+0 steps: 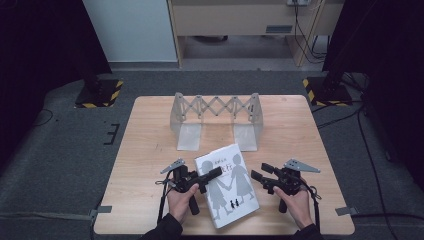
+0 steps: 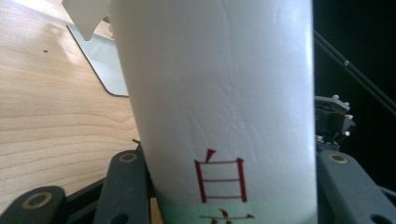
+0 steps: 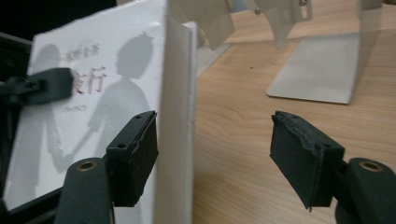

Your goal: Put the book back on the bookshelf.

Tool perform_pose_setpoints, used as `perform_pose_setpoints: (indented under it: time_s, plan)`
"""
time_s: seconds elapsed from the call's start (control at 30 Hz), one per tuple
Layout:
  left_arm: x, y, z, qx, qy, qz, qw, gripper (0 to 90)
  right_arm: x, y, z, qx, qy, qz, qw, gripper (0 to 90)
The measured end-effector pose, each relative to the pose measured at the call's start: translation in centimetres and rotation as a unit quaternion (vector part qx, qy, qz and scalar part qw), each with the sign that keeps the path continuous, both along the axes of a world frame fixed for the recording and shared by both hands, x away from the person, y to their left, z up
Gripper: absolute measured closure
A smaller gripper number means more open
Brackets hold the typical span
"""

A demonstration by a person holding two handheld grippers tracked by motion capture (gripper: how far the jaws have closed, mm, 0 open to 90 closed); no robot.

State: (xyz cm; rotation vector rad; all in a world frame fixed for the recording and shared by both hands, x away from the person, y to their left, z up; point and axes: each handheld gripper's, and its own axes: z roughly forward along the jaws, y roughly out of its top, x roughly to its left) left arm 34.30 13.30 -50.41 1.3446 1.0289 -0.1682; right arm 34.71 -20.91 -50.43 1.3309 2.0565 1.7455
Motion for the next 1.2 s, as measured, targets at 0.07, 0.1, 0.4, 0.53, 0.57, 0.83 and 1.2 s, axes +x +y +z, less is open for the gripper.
perform_pose_setpoints:
  time_s: [0.07, 0.1, 0.4, 0.53, 0.57, 0.83, 1.2]
  plan:
    - [-0.1, 0.0, 0.4, 0.003, -0.003, -0.003, 1.0, 49.7, 0.1, -0.5, -0.1, -0.018, -0.002, -0.009, 0.9998, 30.6]
    - [0.0, 0.0, 0.6, 0.004, -0.005, -0.005, 1.0, 50.0, 0.1, -0.7, -0.2, -0.026, 0.0, -0.014, 0.9996, 30.6]
    - [0.1, -0.4, 2.3, 0.017, -0.018, -0.017, 0.9995, 52.2, 0.6, -2.6, -1.2, -0.121, 0.009, -0.057, 0.991, 24.8]
    - [0.2, -0.5, 2.9, 0.02, -0.015, -0.021, 0.9995, 52.7, 0.9, -3.2, -1.6, -0.145, 0.015, -0.068, 0.987, 23.5]
    - [0.2, -0.5, 3.0, 0.021, -0.016, -0.022, 0.9994, 52.8, 1.0, -3.4, -1.7, -0.153, 0.014, -0.071, 0.9855, 23.0]
    - [0.0, -0.3, 4.2, 0.035, -0.031, -0.024, 0.9986, 53.0, 1.3, -4.7, -2.2, -0.207, 0.016, -0.103, 0.9728, 20.1]
    - [-0.2, 1.2, 6.2, 0.069, -0.054, 0.0, 0.9962, 52.8, 1.6, -5.2, -3.1, -0.268, 0.03, -0.117, 0.9557, 14.6]
